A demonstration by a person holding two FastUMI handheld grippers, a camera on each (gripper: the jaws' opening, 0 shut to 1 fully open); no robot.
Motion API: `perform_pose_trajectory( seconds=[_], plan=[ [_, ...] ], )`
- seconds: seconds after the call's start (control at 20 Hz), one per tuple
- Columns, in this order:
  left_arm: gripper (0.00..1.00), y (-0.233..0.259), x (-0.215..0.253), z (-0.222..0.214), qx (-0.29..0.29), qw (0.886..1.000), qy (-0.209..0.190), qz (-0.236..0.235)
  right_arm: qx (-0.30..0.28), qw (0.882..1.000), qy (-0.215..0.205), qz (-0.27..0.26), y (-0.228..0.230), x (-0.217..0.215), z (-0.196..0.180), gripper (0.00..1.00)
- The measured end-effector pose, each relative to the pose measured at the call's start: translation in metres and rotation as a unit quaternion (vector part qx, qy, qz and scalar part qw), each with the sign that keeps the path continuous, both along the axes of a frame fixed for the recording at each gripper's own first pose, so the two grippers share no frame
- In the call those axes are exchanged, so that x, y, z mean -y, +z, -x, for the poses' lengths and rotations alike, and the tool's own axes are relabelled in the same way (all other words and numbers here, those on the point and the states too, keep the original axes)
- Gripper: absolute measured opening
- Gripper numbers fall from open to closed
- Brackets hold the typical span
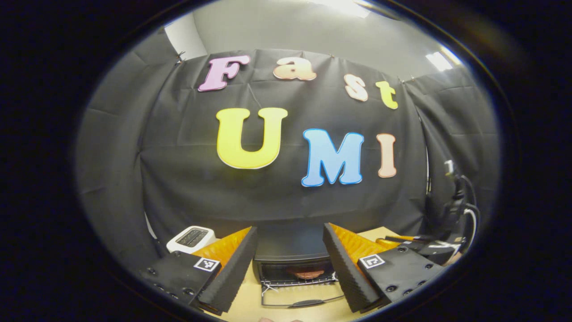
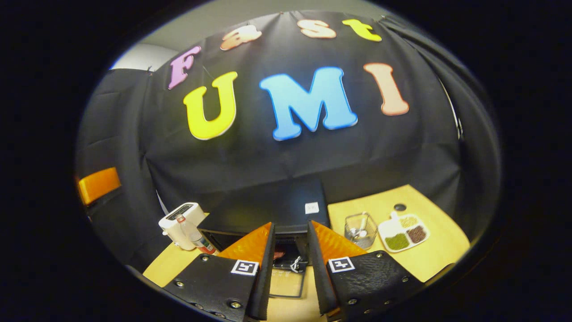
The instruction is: Open the electric oven with the left hand, put the food in, and close the electric oven.
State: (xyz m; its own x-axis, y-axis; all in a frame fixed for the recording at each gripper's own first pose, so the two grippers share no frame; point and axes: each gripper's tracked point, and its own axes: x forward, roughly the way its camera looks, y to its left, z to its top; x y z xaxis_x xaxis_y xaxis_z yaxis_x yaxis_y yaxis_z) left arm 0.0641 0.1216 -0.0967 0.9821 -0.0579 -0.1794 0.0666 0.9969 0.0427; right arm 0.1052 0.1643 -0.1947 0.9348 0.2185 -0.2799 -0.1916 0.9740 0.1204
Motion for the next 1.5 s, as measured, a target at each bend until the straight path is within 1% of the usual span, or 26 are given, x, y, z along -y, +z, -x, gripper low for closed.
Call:
perform_pose_trajectory(
  seconds=[0.05,0.1,0.2,0.35,0.45,0.5,0.55,0.6,0.65,0.7,0.75,0.8,0.85,1.1,1.2,1.3,1.4,1.5],
  plan=[
    [0.95,0.001,0.007,-0.001,0.005,1.000,-0.002,0.001,0.016,1.000,-0.001,0.006,0.017,0.009,0.004,0.43],
    [0.92,0.006,0.015,-0.001,0.009,1.000,-0.006,0.003,0.021,1.000,0.002,0.001,0.030,0.014,0.010,0.43],
    [1.00,0.010,0.030,-0.001,0.014,1.000,-0.014,0.008,0.016,1.000,0.002,-0.008,0.046,0.026,0.024,0.42],
    [0.95,0.018,0.050,0.001,0.026,0.999,-0.022,0.010,0.039,0.999,-0.017,-0.005,0.075,0.053,0.028,0.42],
    [0.92,0.023,0.061,0.003,0.032,0.999,-0.026,0.007,0.060,0.998,-0.032,0.005,0.092,0.069,0.034,0.42],
    [0.92,0.024,0.066,0.004,0.033,0.999,-0.028,0.006,0.066,0.997,-0.039,0.009,0.100,0.077,0.038,0.42],
    [0.92,0.024,0.070,0.006,0.033,0.999,-0.030,0.005,0.068,0.997,-0.037,0.004,0.106,0.079,0.044,0.42],
    [0.98,0.023,0.073,0.006,0.033,0.999,-0.029,0.005,0.071,0.997,-0.041,0.002,0.112,0.083,0.049,0.55],
    [0.92,0.022,0.075,0.005,0.032,0.999,-0.029,0.006,0.075,0.996,-0.043,0.002,0.114,0.085,0.047,0.63],
    [0.93,0.020,0.077,0.006,0.028,0.999,-0.027,0.008,0.078,0.996,-0.046,0.003,0.116,0.087,0.048,0.65],
    [0.94,0.015,0.079,0.007,0.023,0.999,-0.028,0.011,0.078,0.996,-0.048,0.005,0.115,0.092,0.050,0.69],
    [0.94,0.011,0.081,0.008,0.016,0.999,-0.029,0.014,0.079,0.996,-0.051,0.009,0.114,0.095,0.050,0.69],
    [0.95,0.007,0.083,0.009,0.011,0.999,-0.029,0.016,0.079,0.995,-0.053,0.008,0.114,0.096,0.052,0.84],
    [0.99,-0.018,0.081,0.012,-0.013,1.000,-0.022,0.003,0.086,0.995,-0.048,0.013,0.117,0.099,0.054,0.84],
    [1.00,-0.032,0.081,0.014,-0.029,0.999,-0.022,-0.003,0.085,0.995,-0.047,0.016,0.116,0.100,0.055,0.84],
    [1.00,-0.050,0.080,0.016,-0.053,0.998,-0.020,0.002,0.084,0.995,-0.047,0.016,0.115,0.101,0.055,0.84],
    [0.92,-0.072,0.078,0.019,-0.086,0.996,-0.017,0.010,0.082,0.995,-0.050,0.026,0.113,0.104,0.055,0.84],
    [0.93,-0.096,0.074,0.023,-0.123,0.992,-0.014,0.012,0.077,0.995,-0.047,0.030,0.111,0.102,0.056,0.84]
  ],
)
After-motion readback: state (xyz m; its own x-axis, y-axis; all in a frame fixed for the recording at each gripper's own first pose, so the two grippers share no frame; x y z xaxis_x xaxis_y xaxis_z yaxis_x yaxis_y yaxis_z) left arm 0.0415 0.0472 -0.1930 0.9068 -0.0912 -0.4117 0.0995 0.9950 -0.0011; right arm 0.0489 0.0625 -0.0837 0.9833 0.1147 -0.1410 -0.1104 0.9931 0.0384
